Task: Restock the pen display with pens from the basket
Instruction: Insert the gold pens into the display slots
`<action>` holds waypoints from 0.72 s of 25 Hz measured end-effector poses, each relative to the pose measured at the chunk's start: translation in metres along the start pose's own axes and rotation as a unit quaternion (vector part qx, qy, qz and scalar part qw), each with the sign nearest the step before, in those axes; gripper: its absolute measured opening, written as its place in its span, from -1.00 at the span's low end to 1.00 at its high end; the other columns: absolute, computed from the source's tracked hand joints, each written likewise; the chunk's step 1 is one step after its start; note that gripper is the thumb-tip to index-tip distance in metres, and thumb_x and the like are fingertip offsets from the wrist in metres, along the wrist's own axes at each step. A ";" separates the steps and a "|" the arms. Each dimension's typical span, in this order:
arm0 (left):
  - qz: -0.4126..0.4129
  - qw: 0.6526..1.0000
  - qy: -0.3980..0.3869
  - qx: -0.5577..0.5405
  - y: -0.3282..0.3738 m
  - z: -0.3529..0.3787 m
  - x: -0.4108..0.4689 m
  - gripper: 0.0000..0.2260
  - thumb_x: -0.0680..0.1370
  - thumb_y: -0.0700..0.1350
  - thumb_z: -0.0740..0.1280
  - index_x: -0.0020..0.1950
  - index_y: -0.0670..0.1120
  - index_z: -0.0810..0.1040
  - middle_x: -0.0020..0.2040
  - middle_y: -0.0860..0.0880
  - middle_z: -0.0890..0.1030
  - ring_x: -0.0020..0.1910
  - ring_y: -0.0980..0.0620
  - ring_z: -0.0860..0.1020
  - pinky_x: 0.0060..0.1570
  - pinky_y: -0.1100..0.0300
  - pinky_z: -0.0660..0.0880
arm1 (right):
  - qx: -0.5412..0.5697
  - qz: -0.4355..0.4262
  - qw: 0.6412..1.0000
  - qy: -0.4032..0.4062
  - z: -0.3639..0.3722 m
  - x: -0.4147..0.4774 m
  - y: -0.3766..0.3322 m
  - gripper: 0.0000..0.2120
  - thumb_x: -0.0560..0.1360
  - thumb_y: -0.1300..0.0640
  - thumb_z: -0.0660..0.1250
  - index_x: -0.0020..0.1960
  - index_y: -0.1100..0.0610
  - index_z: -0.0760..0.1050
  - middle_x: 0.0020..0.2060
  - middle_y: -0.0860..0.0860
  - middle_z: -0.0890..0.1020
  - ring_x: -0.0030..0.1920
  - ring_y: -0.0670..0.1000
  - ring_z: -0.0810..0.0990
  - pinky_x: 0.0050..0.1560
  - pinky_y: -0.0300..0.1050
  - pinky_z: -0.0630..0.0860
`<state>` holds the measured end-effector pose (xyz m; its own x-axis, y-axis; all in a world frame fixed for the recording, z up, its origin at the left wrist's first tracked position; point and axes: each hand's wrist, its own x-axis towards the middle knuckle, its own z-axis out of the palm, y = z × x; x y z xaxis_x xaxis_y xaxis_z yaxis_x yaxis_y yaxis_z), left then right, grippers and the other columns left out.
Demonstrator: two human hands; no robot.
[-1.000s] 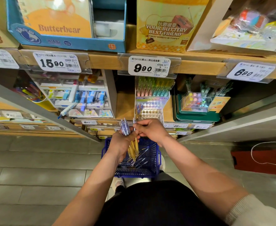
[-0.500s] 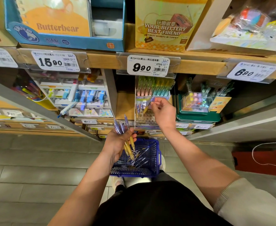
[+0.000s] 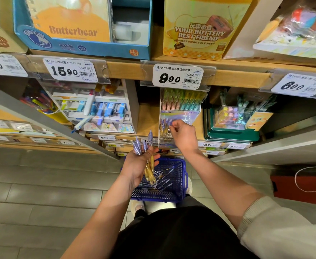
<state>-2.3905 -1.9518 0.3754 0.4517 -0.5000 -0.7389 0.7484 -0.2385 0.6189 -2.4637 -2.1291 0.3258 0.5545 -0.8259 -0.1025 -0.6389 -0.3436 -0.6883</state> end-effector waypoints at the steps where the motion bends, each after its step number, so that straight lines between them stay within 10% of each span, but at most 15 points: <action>1: -0.002 1.000 0.000 0.000 0.000 0.000 -0.001 -0.78 0.65 -0.22 0.31 0.26 -0.27 0.56 0.13 -0.24 0.69 -0.08 -0.07 0.71 -0.17 0.13 0.67 | -0.004 -0.006 1.000 -0.003 0.001 -0.001 -0.002 -0.88 0.59 0.13 0.38 0.09 0.12 0.64 -0.15 0.00 0.73 -0.20 -0.03 0.69 -0.07 -0.03 0.66; 18: -0.028 0.999 0.018 -0.034 -0.006 -0.001 -0.004 -0.80 0.62 -0.24 0.36 0.22 -0.27 0.58 -0.07 -0.15 0.66 -0.16 -0.08 0.68 -0.17 0.08 0.69 | -0.064 0.027 0.997 -0.023 0.002 -0.004 -0.017 -0.82 0.62 0.09 0.29 0.01 0.17 0.62 -0.28 0.08 0.69 -0.30 0.08 0.66 -0.23 0.03 0.64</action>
<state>-2.3960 -1.9472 0.3749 0.4245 -0.4562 -0.7821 0.8038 -0.2079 0.5575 -2.4535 -2.1192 0.3365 0.5386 -0.8249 -0.1717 -0.7304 -0.3555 -0.5832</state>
